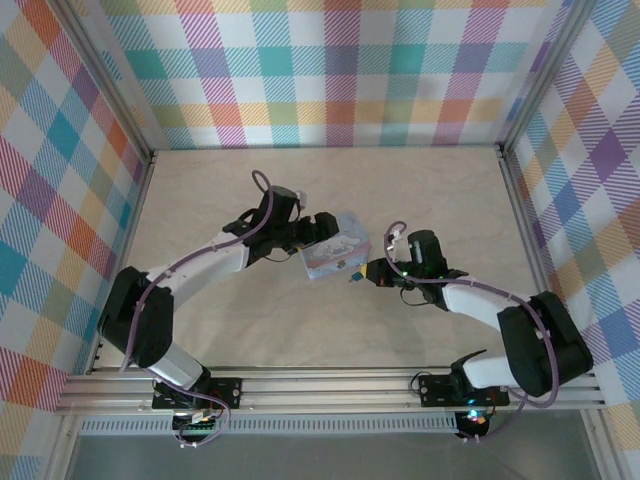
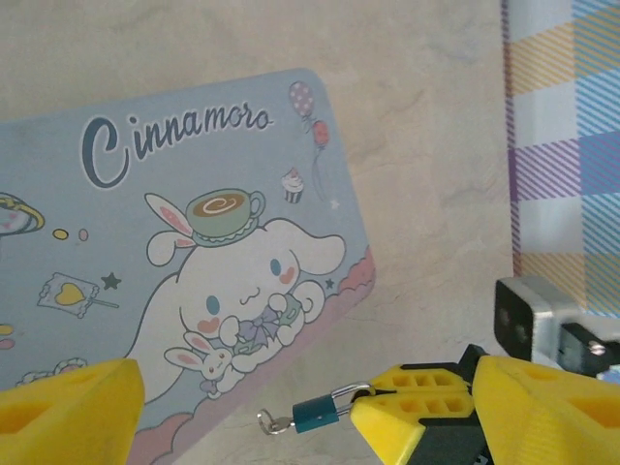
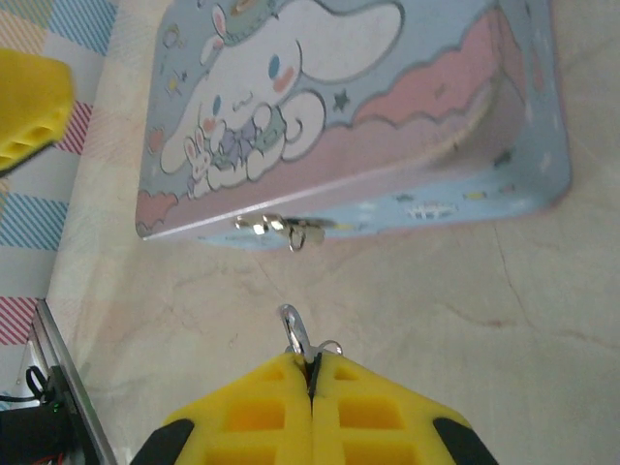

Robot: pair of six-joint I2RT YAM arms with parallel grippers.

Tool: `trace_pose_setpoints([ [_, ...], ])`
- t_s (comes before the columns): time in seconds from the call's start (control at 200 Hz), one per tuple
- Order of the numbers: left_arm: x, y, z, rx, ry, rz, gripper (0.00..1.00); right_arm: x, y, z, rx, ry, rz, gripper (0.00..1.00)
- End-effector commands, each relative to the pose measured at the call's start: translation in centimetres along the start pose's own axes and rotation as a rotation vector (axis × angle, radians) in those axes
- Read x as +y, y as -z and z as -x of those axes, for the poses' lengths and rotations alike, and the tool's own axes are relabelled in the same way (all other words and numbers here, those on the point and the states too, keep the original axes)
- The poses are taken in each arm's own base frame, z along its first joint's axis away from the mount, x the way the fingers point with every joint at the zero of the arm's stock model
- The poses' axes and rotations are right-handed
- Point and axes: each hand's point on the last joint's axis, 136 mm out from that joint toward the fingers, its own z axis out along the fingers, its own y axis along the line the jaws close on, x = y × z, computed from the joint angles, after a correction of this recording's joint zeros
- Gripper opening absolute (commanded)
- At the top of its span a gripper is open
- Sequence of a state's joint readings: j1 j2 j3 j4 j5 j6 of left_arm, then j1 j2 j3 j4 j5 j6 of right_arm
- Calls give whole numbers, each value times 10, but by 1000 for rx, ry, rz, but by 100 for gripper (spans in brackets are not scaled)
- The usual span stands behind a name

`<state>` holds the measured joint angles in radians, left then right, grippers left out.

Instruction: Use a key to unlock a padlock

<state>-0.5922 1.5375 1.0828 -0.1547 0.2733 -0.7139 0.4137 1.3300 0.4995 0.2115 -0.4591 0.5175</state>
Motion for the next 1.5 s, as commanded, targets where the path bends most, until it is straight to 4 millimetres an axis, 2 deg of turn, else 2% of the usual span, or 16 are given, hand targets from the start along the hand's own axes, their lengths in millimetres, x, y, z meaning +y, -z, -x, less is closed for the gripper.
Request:
trace_pose_setpoints([
  [0.0,-4,19,11,-90,-47,-26,90,10,11,-7,36,-34,-14,5],
  [0.12,0,37,10,-148,-65,-27,93,18,23,-14,42,-43,-38,5],
  [0.26,14,57,5,-212,-75,-5,96,26,36,-24,66,-86,-51,5],
  [0.455,24,82,-12,-268,-136,-21,96,33,45,-48,130,-114,-90,5],
  [0.62,39,93,-24,-306,-135,-19,96,34,49,-72,181,-144,-114,5],
  [0.775,50,97,-30,-310,-137,11,96,32,47,-95,231,-165,-141,5],
  [0.99,48,96,-35,-285,-139,-5,96,26,42,-114,277,-173,-182,5],
  [1.495,54,97,-34,-293,-151,30,97,15,25,-116,309,-141,-236,5],
])
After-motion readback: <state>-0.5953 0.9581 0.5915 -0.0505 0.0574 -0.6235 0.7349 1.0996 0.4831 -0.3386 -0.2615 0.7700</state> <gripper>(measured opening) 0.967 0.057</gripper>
